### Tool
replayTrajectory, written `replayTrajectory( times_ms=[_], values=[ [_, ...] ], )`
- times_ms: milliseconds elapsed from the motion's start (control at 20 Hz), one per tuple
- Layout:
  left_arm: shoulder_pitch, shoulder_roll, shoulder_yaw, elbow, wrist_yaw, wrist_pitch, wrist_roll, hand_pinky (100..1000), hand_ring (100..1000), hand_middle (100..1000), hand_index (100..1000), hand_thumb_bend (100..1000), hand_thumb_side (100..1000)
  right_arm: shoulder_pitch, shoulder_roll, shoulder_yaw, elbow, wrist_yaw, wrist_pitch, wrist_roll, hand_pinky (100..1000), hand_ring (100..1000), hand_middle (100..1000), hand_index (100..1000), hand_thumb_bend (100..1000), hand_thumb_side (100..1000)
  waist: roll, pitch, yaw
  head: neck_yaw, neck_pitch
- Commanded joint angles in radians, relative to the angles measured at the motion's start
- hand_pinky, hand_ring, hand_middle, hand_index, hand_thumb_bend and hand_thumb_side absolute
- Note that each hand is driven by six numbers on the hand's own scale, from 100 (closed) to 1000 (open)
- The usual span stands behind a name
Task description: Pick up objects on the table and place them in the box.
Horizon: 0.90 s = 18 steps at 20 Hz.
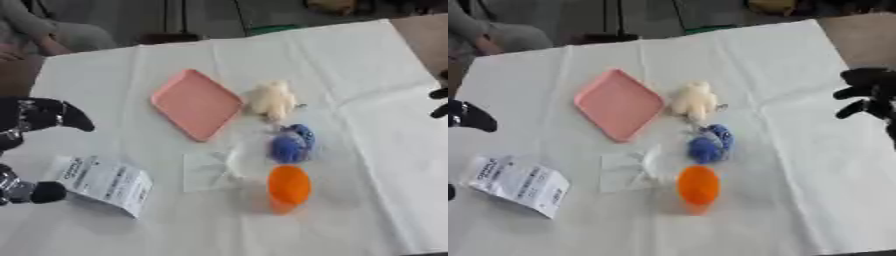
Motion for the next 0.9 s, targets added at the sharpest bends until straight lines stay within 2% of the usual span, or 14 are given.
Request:
replayTrajectory(
  times_ms=[50,200,700,800,850,900],
  values=[
    [-0.021,0.106,0.042,-0.015,-0.044,-0.007,-0.044,793,802,746,844,853,996,-0.004,-0.009,-0.011,-0.023,0.002,0.001,-0.001,540,689,761,739,100,895,-0.008,-0.014,0.0,-0.004,0.003],
    [-0.032,0.148,0.051,-0.015,-0.084,-0.02,-0.076,794,802,742,842,851,993,-0.004,-0.005,-0.011,-0.023,0.0,0.001,-0.001,540,689,761,739,100,894,-0.013,-0.015,-0.002,-0.002,0.001],
    [-0.033,0.142,0.015,-0.015,-0.217,-0.039,-0.053,797,808,745,848,859,1000,-0.005,-0.004,-0.01,-0.023,-0.002,0.001,0.001,539,689,761,738,100,895,-0.014,-0.015,-0.006,0.001,0.0],
    [-0.037,0.146,-0.002,-0.015,-0.245,-0.047,-0.056,829,833,764,873,856,1000,-0.006,-0.004,-0.009,-0.023,-0.002,0.001,0.003,539,689,761,738,100,894,-0.015,-0.016,-0.008,0.003,0.0],
    [-0.042,0.146,-0.012,-0.015,-0.259,-0.052,-0.066,835,837,771,881,853,993,-0.006,-0.004,-0.008,-0.023,-0.003,0.001,0.003,539,689,761,738,100,894,-0.015,-0.016,-0.009,0.003,0.001],
    [-0.044,0.142,-0.025,-0.015,-0.274,-0.057,-0.078,833,834,784,897,850,940,-0.007,-0.004,-0.007,-0.023,-0.003,0.001,0.004,539,689,761,738,100,895,-0.017,-0.016,-0.011,0.003,0.0]
  ],
)
